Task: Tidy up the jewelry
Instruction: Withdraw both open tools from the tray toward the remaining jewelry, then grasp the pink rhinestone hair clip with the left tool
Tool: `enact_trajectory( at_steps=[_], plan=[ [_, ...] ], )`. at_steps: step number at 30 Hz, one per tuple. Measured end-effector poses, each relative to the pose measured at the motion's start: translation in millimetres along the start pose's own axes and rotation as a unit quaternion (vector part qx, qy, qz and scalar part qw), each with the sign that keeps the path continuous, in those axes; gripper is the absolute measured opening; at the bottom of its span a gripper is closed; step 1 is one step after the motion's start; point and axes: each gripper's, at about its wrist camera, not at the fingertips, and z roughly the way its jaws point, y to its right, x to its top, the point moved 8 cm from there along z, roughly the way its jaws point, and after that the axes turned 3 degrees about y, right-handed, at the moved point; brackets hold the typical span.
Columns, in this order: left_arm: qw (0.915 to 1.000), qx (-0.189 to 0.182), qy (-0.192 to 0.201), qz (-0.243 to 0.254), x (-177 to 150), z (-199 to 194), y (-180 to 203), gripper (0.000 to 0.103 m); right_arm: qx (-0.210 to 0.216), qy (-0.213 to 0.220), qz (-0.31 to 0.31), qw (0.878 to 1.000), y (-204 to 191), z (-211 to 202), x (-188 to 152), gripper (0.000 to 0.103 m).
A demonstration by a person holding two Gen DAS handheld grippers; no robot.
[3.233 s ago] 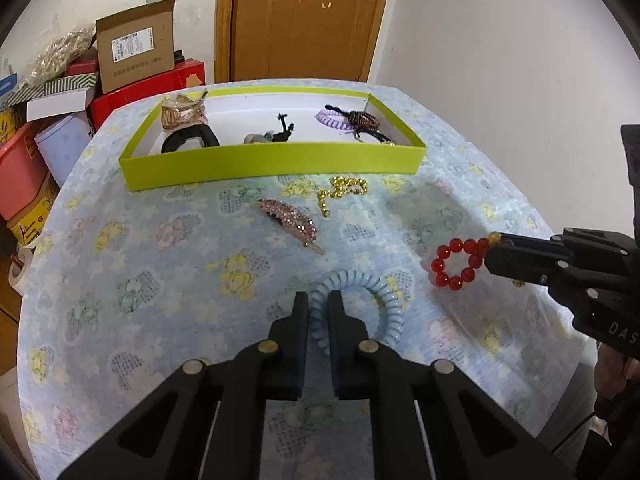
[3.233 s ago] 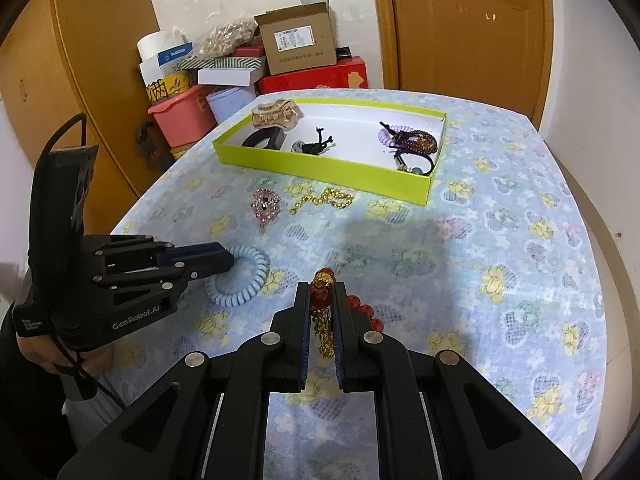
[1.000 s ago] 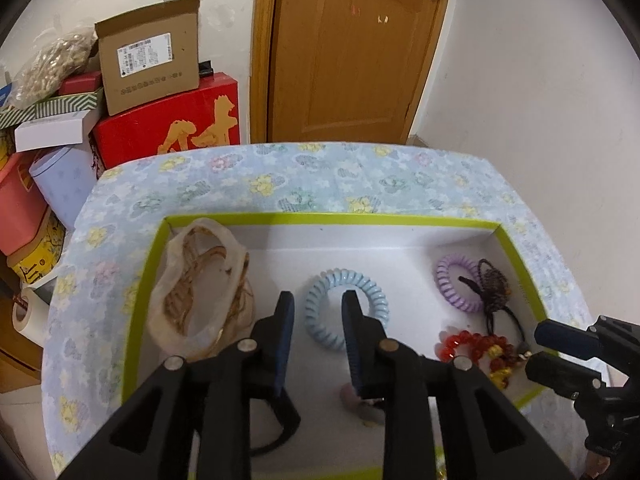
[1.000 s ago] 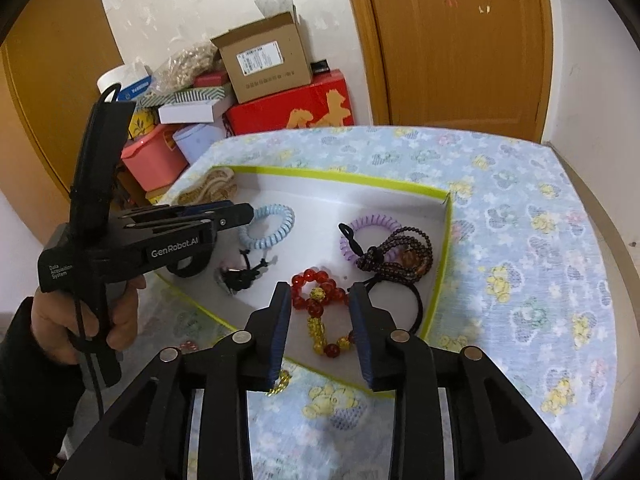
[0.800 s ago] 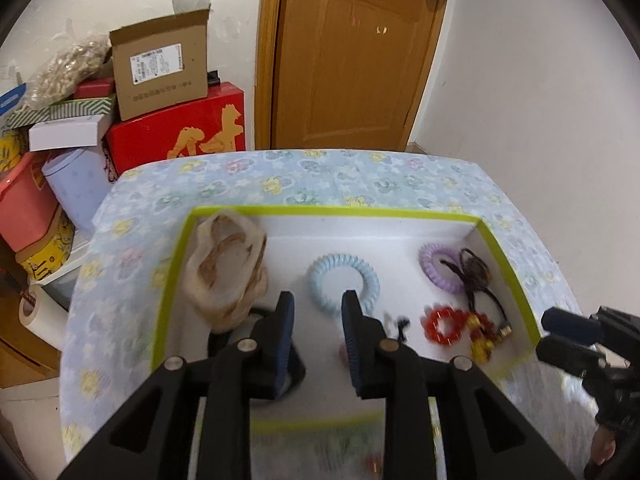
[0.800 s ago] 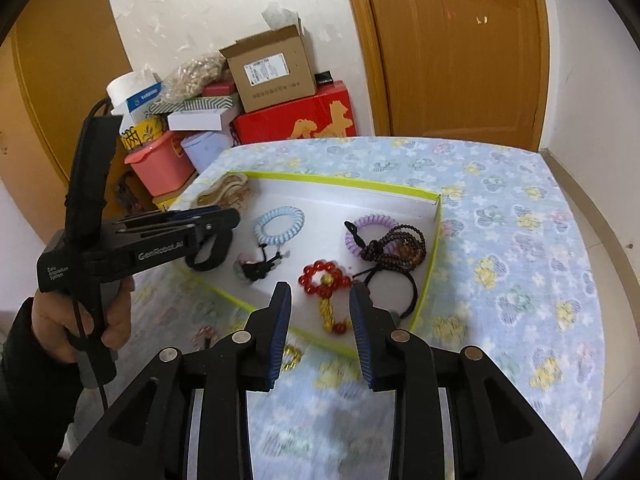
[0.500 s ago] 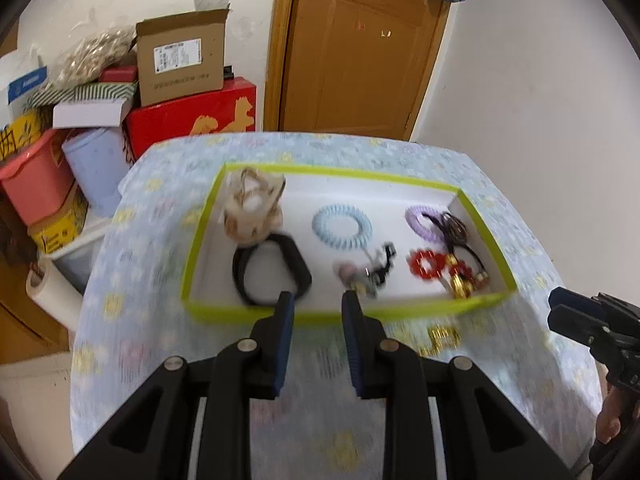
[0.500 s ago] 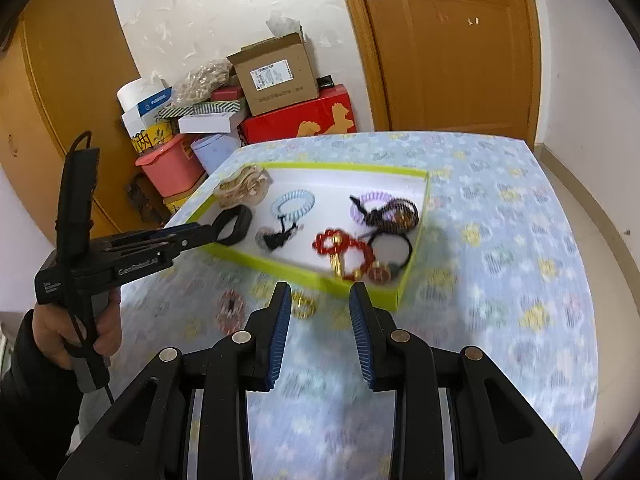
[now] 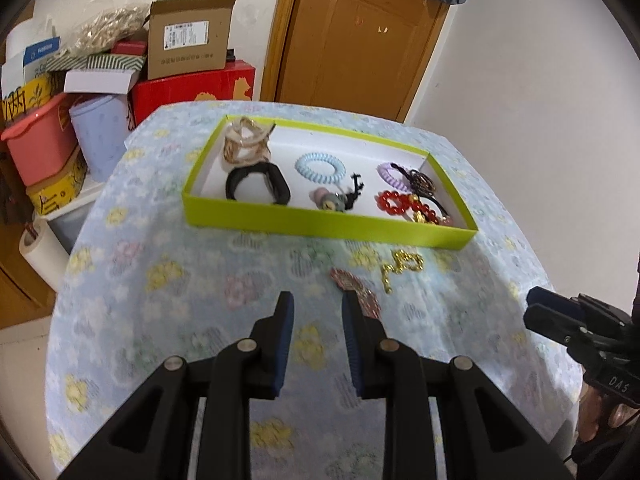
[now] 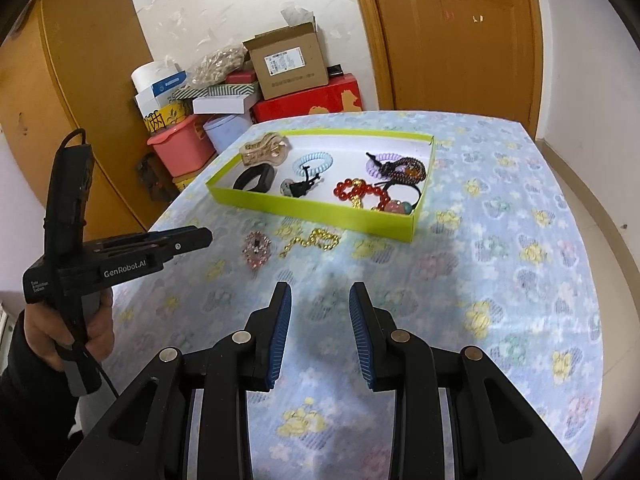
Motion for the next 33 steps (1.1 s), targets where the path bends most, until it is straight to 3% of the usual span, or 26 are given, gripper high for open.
enact_trajectory(
  at_steps=[10, 21, 27, 33],
  plan=[
    [0.9999, -0.010, -0.010, -0.005, -6, 8, 11, 0.036, 0.000, -0.008, 0.009, 1.000, 1, 3, -5, 0.031],
    [0.9991, -0.023, -0.032, -0.017, -5, 40, 24, 0.037, -0.009, -0.020, 0.011, 1.000, 11, 11, -6, 0.031],
    [0.9997, -0.005, -0.024, -0.002, -1, 48, 28, 0.037, -0.010, -0.022, 0.010, 1.000, 13, 16, -5, 0.031],
    [0.9984, 0.033, -0.010, 0.045, -2, 50, 34, 0.034, -0.012, -0.025, 0.014, 1.000, 14, 22, -3, 0.031]
  ],
)
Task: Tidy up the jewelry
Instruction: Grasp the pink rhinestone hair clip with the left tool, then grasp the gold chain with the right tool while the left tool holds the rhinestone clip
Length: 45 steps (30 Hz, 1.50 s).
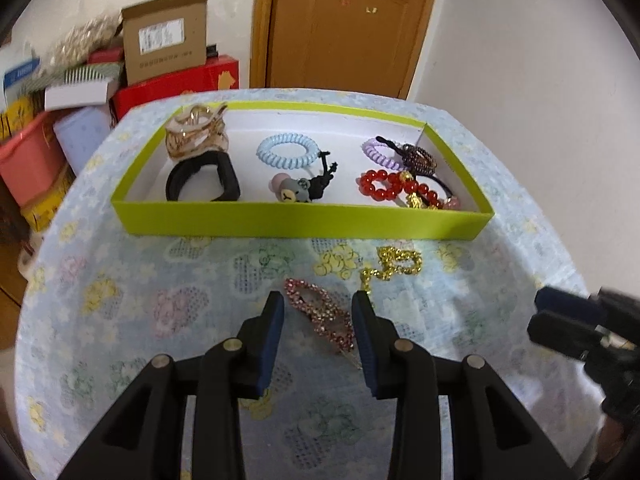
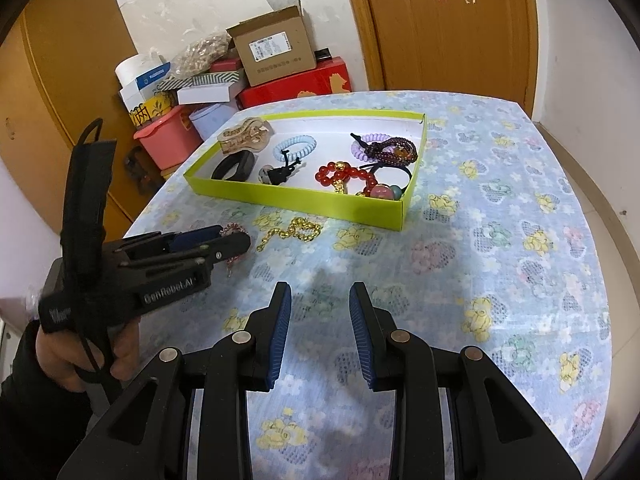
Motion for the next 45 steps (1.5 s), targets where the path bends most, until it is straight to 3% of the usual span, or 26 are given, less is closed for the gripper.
enact_trajectory(
  at_steps=[4, 14, 18, 27, 30, 38, 40, 42, 45],
  plan=[
    [1.0000, -0.004, 0.001, -0.008, 0, -2, -7, 0.016, -0.003, -0.002, 0.001, 1.000, 2, 2, 0, 0.031],
    [0.9994, -0.024, 0.009, -0.022, -4, -12, -18, 0.012, -0.003, -0.005, -0.006, 1.000, 0, 20, 10, 0.031],
    [0.9993, -0.026, 0.018, -0.021, -3, -19, -21, 0.012, 0.003, -0.012, -0.018, 1.000, -8, 36, 16, 0.040],
    [0.9985, -0.027, 0.030, -0.037, -3, -29, -38, 0.012, 0.014, -0.029, -0.053, 0.998, -26, 73, 28, 0.041],
    [0.9980, -0.028, 0.033, -0.047, -2, -32, -46, 0.012, 0.009, -0.038, -0.061, 0.997, -27, 84, 28, 0.054],
    [0.9971, -0.032, 0.033, -0.061, -4, -32, -59, 0.012, -0.013, -0.043, -0.105, 0.993, -41, 93, 28, 0.054],
    [0.9970, -0.032, 0.034, -0.062, -4, -33, -60, 0.012, -0.015, -0.042, -0.108, 0.993, -42, 92, 28, 0.050],
    [0.9969, -0.033, 0.034, -0.063, -5, -33, -61, 0.012, -0.008, -0.043, -0.105, 0.994, -44, 92, 28, 0.033],
    [0.9968, -0.035, 0.034, -0.064, -5, -33, -61, 0.012, -0.012, -0.044, -0.112, 0.993, -47, 91, 27, 0.022]
  ],
)
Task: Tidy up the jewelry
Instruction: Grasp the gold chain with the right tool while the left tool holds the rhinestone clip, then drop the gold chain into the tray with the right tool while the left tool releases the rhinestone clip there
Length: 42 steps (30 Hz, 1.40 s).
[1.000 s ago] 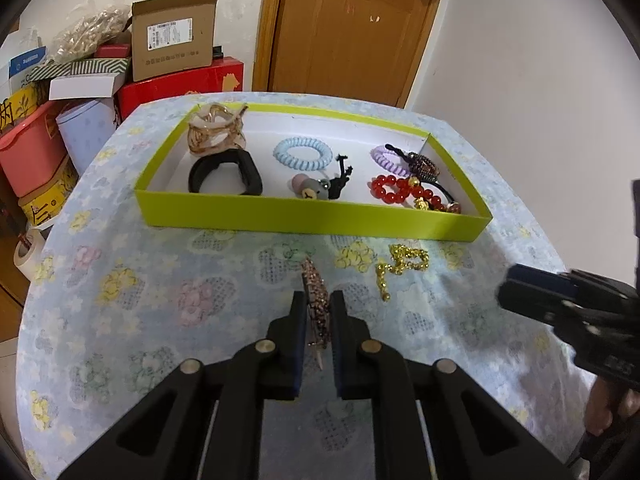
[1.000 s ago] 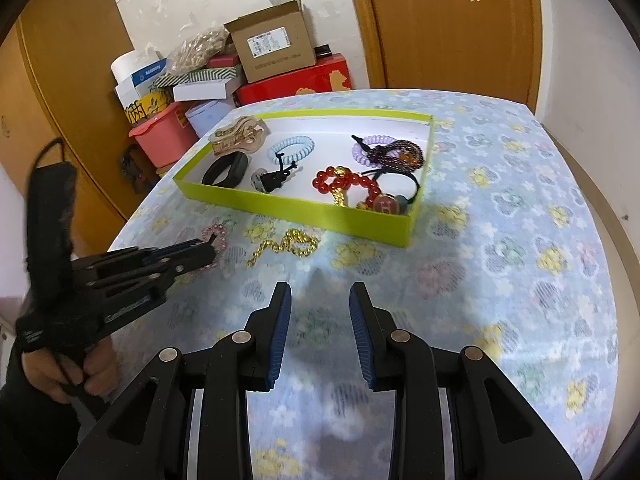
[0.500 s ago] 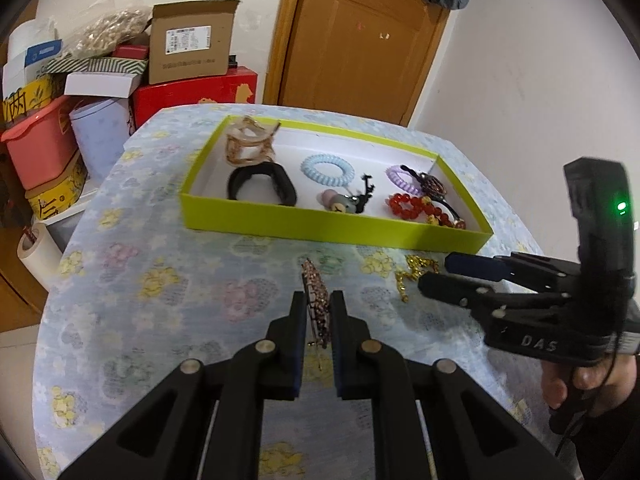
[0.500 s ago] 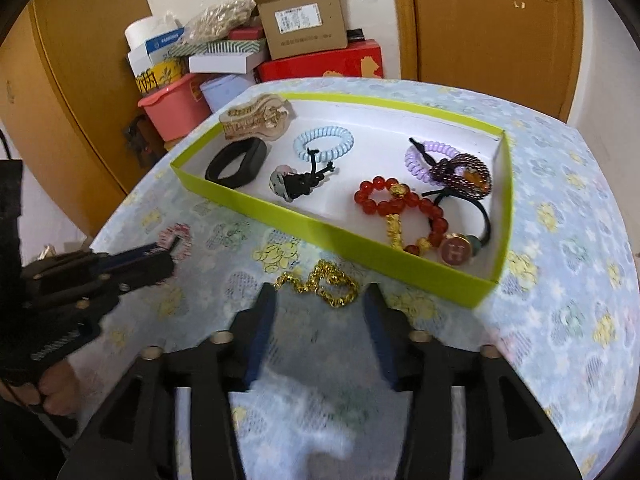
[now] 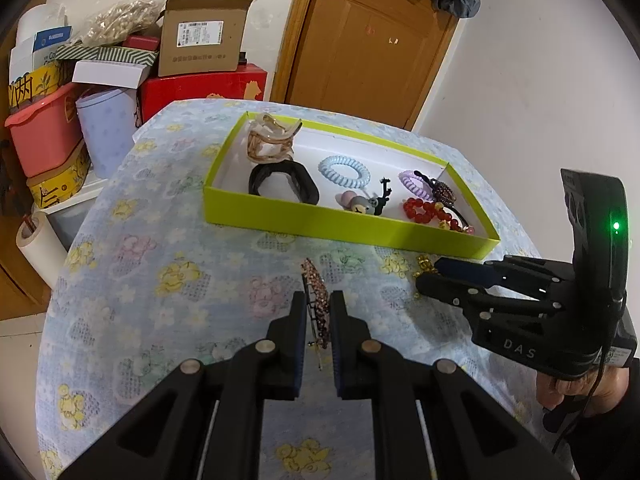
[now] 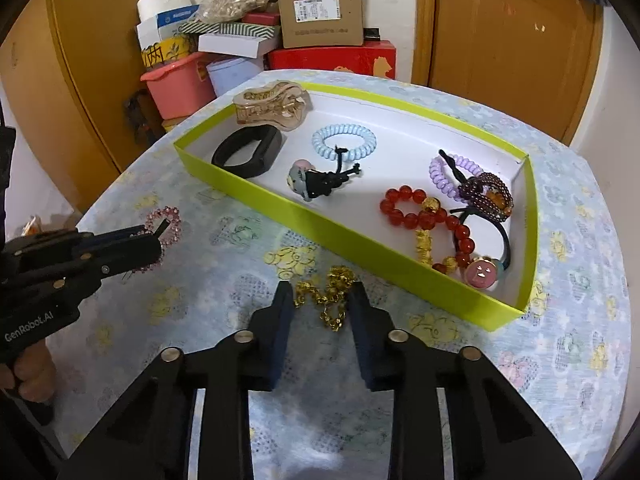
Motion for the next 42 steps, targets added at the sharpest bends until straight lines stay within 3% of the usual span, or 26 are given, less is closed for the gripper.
enact_trajectory(
  at_steps=[2, 7, 25, 42],
  plan=[
    [1.0000, -0.001, 0.000, -0.001, 0, -1, 0, 0.012, 0.006, -0.001, -0.001, 1.000, -4, 0, 0, 0.012],
    [1.0000, -0.002, 0.002, 0.000, 1, -4, 0, 0.012, 0.000, 0.002, -0.009, 1.000, -10, -4, -1, 0.003],
    [0.9997, -0.013, 0.018, 0.007, 11, -24, 11, 0.012, 0.022, 0.063, 0.020, 0.998, -5, -68, 24, 0.003],
    [0.9977, -0.026, 0.035, 0.053, 54, -31, 30, 0.012, 0.031, 0.109, 0.008, 0.994, 0, -116, 67, 0.003]
  ],
)
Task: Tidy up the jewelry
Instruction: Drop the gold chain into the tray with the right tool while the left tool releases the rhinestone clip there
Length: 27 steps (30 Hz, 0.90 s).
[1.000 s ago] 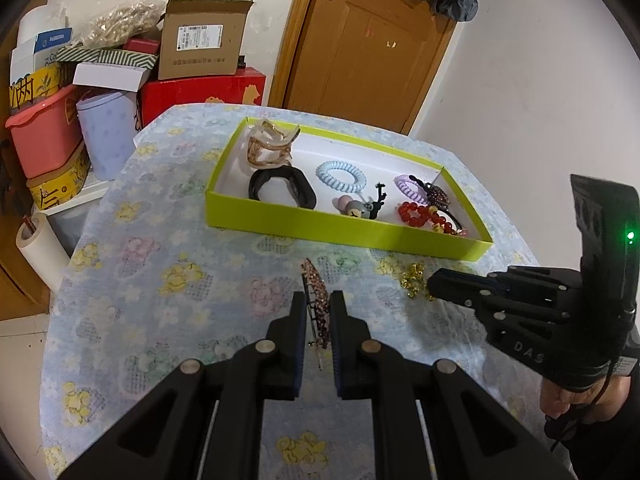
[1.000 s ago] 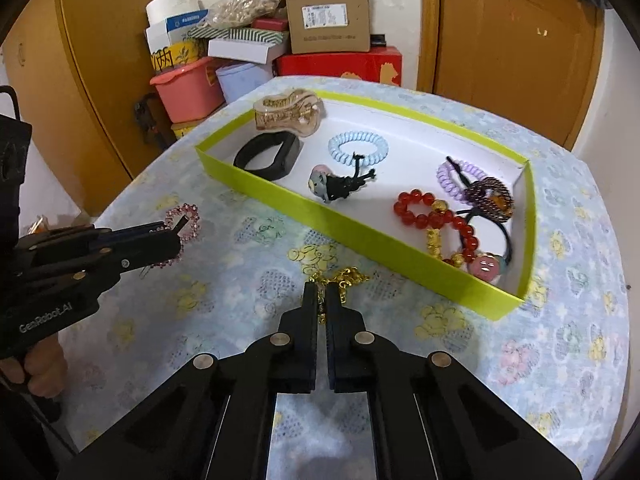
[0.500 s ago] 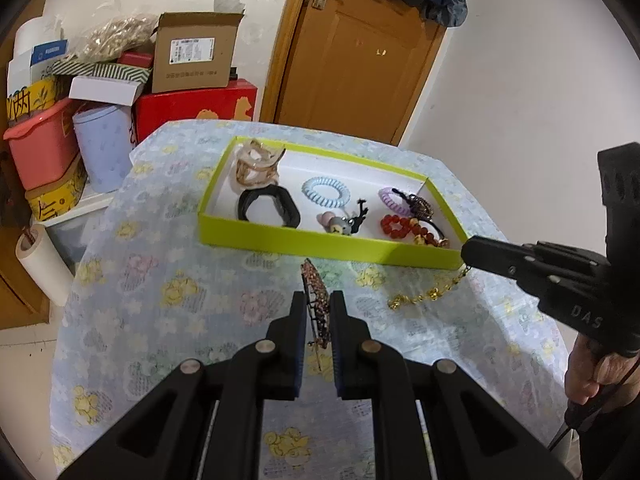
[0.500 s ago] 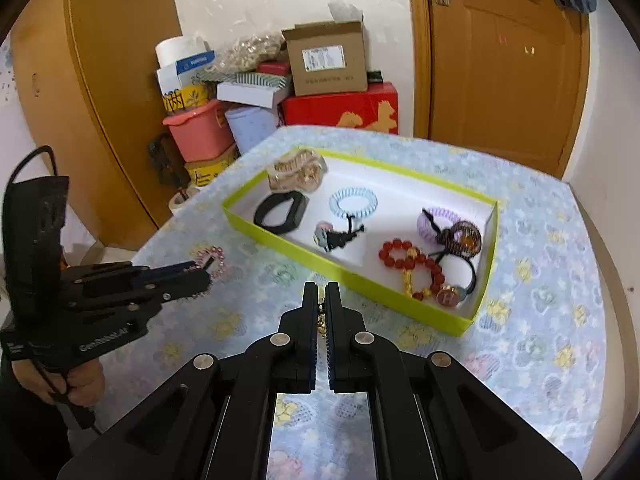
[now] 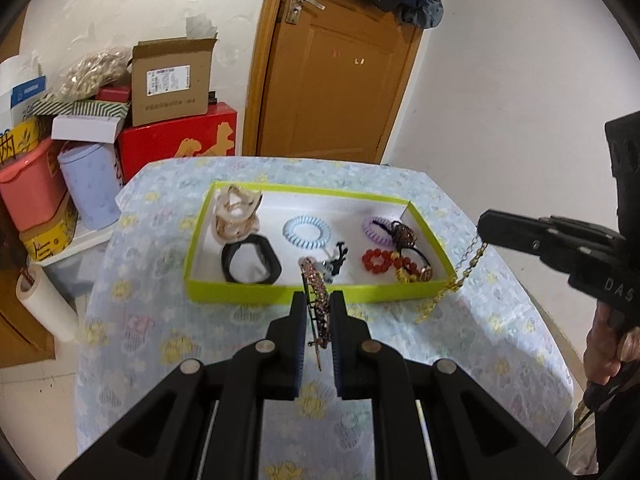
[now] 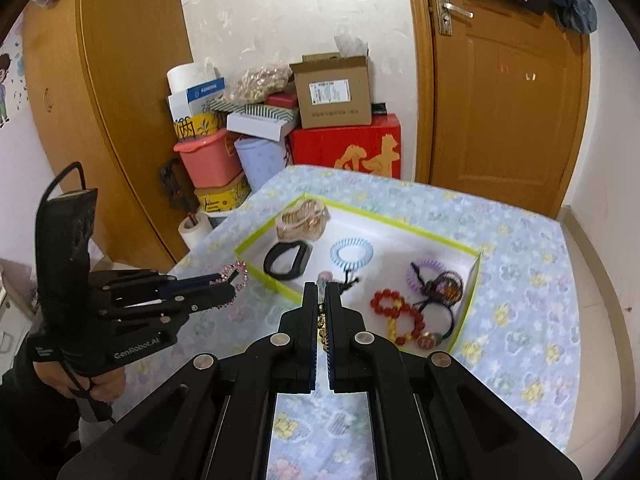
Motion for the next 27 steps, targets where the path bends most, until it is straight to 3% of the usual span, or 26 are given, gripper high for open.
enact_trajectory(
  at_steps=[11, 27],
  plan=[
    [0.9998, -0.004, -0.005, 0.020, 29, 29, 2, 0.012, -0.009, 0.021, -0.012, 1.000, 15, 1, 41, 0.003],
    [0.9991, 0.006, -0.036, 0.020, 32, 93, -13, 0.012, -0.019, 0.003, 0.014, 1.000, 59, 72, 69, 0.003]
  ],
)
